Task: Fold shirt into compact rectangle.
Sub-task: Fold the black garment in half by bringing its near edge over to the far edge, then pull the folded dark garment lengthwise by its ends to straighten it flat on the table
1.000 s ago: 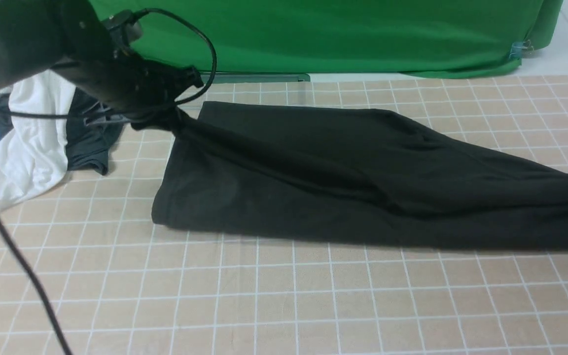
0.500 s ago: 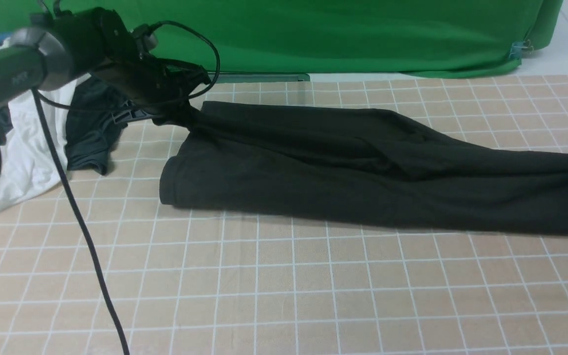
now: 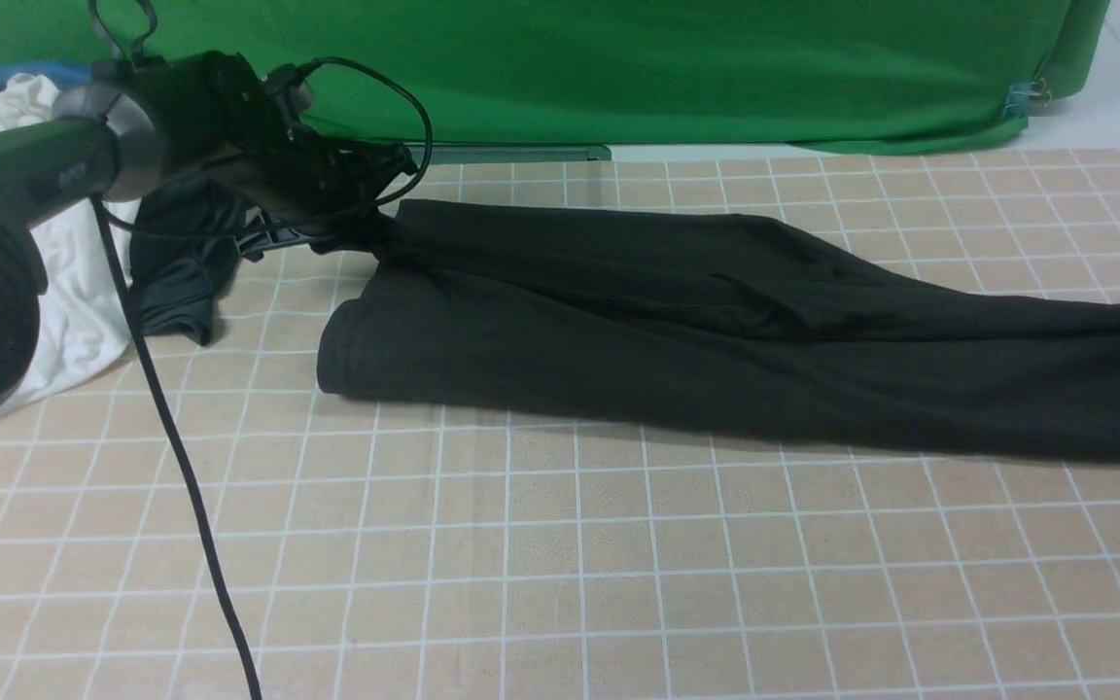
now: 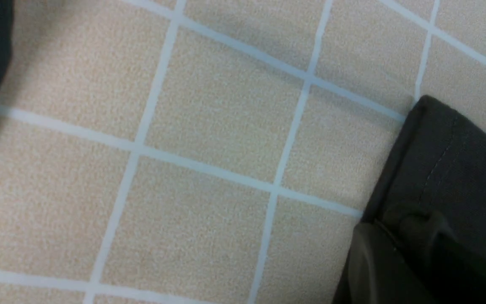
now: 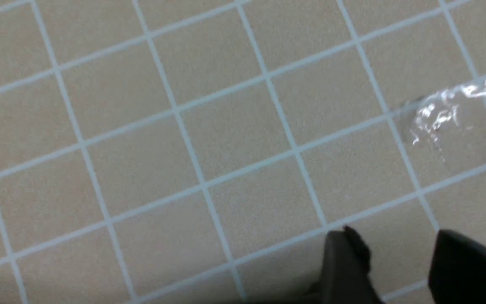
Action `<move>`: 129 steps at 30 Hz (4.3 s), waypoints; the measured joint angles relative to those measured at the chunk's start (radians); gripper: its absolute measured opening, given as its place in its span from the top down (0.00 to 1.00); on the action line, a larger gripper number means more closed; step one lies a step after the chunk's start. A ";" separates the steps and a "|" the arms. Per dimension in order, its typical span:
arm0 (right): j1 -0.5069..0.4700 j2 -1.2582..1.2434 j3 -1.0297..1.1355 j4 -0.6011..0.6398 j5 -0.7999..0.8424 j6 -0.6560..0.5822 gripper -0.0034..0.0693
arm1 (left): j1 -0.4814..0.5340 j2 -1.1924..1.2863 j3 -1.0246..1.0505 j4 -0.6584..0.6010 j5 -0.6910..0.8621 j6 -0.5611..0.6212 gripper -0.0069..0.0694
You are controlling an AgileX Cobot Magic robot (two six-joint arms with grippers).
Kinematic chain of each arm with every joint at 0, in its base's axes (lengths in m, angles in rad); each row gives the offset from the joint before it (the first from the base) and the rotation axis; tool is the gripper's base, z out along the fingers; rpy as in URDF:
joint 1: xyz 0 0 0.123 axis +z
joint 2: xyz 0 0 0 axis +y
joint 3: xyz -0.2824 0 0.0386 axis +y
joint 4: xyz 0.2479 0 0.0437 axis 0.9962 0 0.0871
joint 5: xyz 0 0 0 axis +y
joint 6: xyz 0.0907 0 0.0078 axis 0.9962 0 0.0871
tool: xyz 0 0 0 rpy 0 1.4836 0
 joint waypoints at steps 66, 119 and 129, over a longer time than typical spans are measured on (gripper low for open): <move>0.509 0.184 -0.285 -0.004 -0.064 -0.329 0.89 | 0.002 -0.015 -0.061 0.030 -0.052 -0.011 0.87; 0.591 0.350 -0.480 0.240 -0.012 -0.316 0.91 | 0.007 -0.043 -0.301 -0.013 0.328 -0.098 0.37; 0.574 0.356 -0.597 0.241 0.465 -0.299 0.92 | 0.007 -0.043 -0.301 -0.015 0.323 -0.098 0.37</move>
